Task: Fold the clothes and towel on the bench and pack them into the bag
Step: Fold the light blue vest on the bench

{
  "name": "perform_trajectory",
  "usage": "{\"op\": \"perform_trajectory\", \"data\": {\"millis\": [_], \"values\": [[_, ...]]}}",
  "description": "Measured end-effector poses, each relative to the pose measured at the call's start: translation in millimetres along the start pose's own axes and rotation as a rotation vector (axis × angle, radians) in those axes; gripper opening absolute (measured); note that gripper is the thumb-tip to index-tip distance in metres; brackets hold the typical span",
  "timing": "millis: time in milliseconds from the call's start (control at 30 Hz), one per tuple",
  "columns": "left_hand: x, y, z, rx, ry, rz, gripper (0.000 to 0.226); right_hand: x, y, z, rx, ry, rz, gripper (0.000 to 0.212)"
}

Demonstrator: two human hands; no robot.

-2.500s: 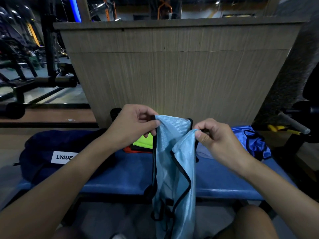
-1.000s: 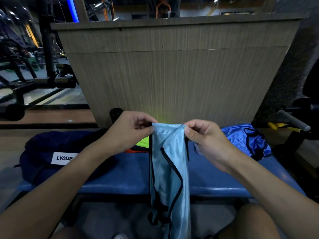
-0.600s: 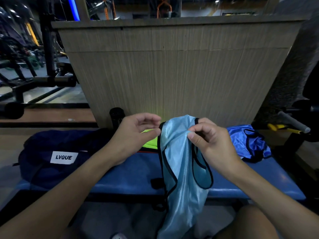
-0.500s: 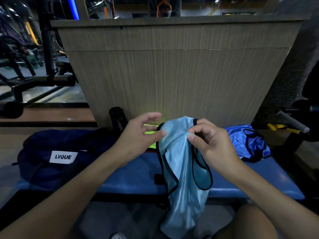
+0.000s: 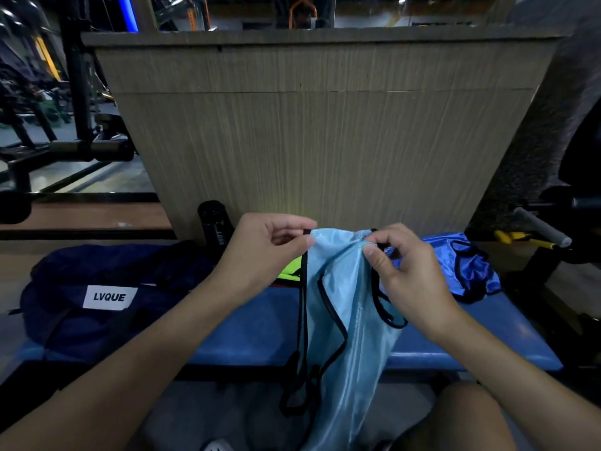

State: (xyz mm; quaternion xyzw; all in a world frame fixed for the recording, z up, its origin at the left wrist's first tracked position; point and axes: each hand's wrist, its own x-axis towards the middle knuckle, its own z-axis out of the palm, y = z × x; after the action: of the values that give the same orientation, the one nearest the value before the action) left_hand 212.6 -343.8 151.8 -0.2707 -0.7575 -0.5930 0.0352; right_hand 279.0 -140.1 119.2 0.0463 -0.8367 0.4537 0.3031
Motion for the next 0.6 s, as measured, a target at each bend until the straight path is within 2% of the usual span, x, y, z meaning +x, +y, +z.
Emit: {"op": "perform_trajectory", "data": {"millis": [67,167,200,367,467,533,600], "values": [[0,2,2,0.04,-0.048,0.01,0.032,1,-4,2,0.043,0.016,0.04,0.013],[-2,-5,2,0.169,-0.093,0.021,0.061,3,-9,4,0.063,0.058,0.077,0.006],[-4,-7,3,0.193,-0.1,0.026,0.065,5,-10,4,0.062,0.07,0.083,0.006],[-8,-13,9,0.151,0.004,0.065,0.041,9,-15,4,0.059,0.101,0.09,0.008],[-6,-10,10,0.099,-0.007,0.101,0.027,12,-16,2,0.059,0.112,0.094,0.011],[-7,-7,12,0.068,-0.026,0.094,0.027,15,-16,1,0.052,0.118,0.095,0.013],[-8,-8,13,0.061,-0.059,0.086,0.037,18,-17,1,0.06,0.122,0.102,0.014]]}}
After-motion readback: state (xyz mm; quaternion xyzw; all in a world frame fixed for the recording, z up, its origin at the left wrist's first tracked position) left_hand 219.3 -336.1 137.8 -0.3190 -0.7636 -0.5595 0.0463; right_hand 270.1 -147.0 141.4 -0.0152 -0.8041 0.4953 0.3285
